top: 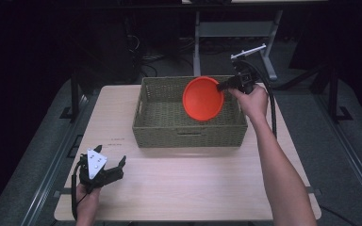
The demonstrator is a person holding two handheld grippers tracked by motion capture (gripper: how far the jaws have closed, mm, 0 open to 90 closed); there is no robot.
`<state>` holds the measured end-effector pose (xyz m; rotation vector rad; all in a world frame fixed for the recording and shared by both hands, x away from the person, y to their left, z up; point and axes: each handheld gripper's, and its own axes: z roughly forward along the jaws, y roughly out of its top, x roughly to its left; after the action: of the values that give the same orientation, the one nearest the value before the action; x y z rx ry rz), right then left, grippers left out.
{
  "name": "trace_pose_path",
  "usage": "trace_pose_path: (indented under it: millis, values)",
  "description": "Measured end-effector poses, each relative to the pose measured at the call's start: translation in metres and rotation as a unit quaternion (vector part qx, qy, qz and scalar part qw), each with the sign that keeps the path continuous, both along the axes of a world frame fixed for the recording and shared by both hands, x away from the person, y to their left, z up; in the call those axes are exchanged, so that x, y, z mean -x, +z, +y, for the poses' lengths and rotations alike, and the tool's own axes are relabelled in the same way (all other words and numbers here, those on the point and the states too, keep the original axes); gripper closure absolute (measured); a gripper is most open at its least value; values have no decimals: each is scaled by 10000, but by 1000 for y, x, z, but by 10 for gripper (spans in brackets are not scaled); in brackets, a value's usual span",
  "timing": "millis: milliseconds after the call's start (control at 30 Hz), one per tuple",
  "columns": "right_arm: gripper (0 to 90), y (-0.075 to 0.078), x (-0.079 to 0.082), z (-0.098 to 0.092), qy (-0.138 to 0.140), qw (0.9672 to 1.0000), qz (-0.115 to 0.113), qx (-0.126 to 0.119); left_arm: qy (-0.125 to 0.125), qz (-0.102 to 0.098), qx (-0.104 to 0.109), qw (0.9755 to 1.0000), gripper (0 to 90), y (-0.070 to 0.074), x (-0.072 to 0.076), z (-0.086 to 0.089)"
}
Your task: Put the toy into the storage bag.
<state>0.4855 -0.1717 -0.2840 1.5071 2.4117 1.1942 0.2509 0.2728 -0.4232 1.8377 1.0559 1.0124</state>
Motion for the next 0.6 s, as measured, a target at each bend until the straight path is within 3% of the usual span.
trace_pose_path:
  millis: [433, 600]
  values:
    - [819, -24, -8, 5, -63, 9997, 206, -149, -23, 16, -17, 10000, 127, 0, 0, -1]
    - [819, -29, -10, 7, -69, 9996, 264, -95, -28, 14, -35, 10000, 127, 0, 0, -2]
